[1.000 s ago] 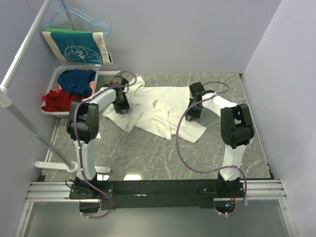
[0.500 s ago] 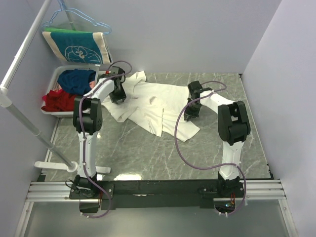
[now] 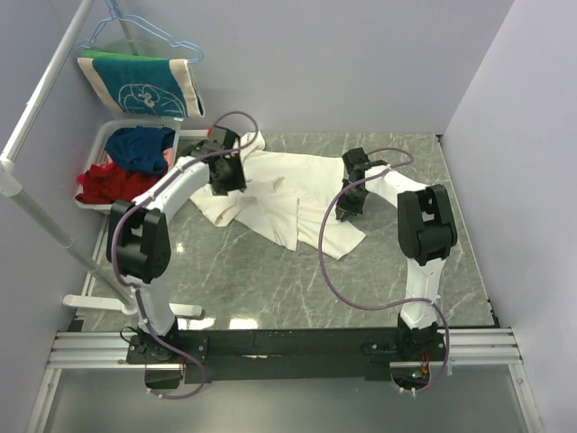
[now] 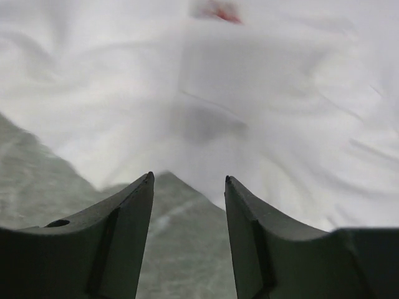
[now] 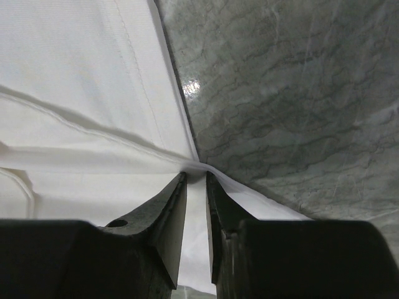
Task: Fold and stack the t-shirts
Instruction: Flatten the tshirt out
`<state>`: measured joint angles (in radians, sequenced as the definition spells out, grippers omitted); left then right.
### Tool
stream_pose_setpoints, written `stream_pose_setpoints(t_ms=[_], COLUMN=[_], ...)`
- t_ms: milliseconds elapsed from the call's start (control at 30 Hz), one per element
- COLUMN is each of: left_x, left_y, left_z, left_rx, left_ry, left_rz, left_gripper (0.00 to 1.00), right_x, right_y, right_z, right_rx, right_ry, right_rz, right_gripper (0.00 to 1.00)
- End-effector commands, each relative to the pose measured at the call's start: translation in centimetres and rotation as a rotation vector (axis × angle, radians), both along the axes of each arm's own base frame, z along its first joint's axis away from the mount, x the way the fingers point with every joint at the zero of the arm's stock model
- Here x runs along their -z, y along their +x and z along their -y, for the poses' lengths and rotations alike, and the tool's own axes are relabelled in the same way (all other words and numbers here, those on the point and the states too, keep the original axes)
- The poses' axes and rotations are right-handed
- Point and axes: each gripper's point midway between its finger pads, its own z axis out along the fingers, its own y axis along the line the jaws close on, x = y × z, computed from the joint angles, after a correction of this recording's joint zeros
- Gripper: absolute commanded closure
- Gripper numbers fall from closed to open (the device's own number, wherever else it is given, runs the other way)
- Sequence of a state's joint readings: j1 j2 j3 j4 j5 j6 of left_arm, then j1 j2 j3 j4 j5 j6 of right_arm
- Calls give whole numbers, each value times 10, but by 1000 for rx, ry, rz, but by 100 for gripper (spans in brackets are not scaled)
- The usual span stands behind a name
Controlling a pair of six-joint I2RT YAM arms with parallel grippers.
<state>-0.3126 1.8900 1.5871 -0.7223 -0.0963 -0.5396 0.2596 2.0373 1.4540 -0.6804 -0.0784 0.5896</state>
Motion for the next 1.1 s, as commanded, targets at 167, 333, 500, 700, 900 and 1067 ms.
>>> stream_pose_setpoints(t_ms=[167,333,500,700,900,1067], left_x=[1,17,28,55,57,44], left_y=[-67,-91,-116,-130,-133,-139], left_z=[115,141,149,161,178,188], left_rx=[228,278,305,329,357,377], left_ry=[-190,-171,-141,-124,-92,-96], left_rz=[-48,-94,-126,-170,-169,-161], left_gripper=[45,45,44,45,46,45], right_x=[0,1,3,9,9,10], right_y=[-2,-8,-11,-17,-20,-19], right_z=[10,11,9,14,20,20], right_rx=[8,6,6,12,28,26], right_ry=[-58,-52,-38,-47,-21,-21], right_rz=[41,44,46,39,48,42], right_gripper=[73,73,73,73,73,73])
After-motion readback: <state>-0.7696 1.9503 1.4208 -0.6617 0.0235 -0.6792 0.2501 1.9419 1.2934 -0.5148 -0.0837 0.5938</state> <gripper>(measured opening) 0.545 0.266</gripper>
